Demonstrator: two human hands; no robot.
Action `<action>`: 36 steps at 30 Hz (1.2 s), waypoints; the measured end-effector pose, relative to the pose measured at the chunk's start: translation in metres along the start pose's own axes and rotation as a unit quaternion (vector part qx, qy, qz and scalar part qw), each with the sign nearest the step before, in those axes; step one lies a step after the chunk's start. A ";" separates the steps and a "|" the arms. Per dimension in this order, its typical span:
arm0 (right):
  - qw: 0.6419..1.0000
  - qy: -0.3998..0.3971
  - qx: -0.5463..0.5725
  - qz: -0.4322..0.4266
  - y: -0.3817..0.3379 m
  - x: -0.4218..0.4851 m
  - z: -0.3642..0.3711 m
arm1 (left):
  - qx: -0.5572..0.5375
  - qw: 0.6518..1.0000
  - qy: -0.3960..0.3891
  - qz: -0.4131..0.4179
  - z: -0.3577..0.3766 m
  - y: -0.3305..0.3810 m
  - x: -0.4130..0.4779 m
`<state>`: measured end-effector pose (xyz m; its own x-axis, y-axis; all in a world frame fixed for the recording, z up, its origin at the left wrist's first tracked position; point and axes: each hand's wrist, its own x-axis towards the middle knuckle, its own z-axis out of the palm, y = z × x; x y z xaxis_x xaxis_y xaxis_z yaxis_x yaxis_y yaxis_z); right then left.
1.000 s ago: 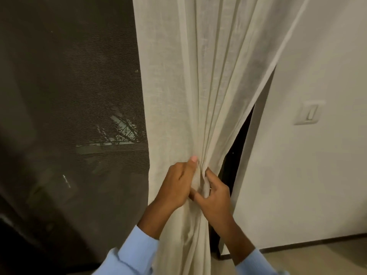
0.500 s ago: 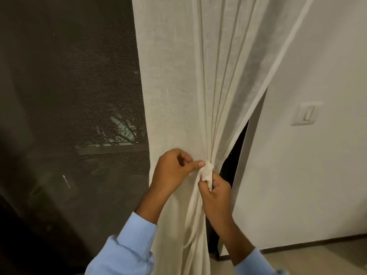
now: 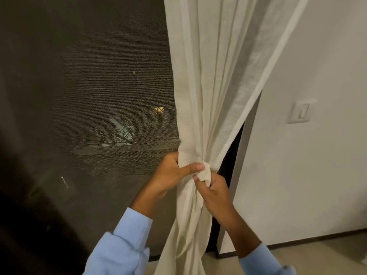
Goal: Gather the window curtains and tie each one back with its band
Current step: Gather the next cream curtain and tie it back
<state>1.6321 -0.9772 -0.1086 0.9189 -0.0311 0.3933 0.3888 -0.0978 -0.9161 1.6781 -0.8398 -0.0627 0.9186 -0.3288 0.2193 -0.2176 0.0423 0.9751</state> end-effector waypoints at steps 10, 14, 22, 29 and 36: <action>0.993 0.079 -0.083 -0.025 0.004 0.003 -0.007 | 0.271 0.920 0.247 0.135 0.026 0.013 -0.009; 0.984 0.068 -0.161 -0.042 0.005 0.003 -0.006 | 0.328 0.918 0.190 0.115 0.043 0.035 -0.005; 0.973 0.062 -0.217 -0.051 0.002 0.004 -0.001 | 0.506 0.855 0.116 0.011 0.043 0.055 0.038; 0.972 0.081 -0.195 -0.104 -0.002 0.003 -0.012 | 0.433 0.896 0.080 -0.051 0.030 0.053 0.045; 0.993 0.048 -0.108 -0.008 -0.013 0.007 -0.023 | 0.399 0.911 0.079 -0.066 0.021 0.053 0.047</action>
<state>1.6317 -0.9989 -0.0926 0.8982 -0.1222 0.4224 0.3698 -0.3098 -0.8760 1.7029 -0.8725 -0.0013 0.9764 -0.1387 0.1657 -0.2148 -0.7075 0.6733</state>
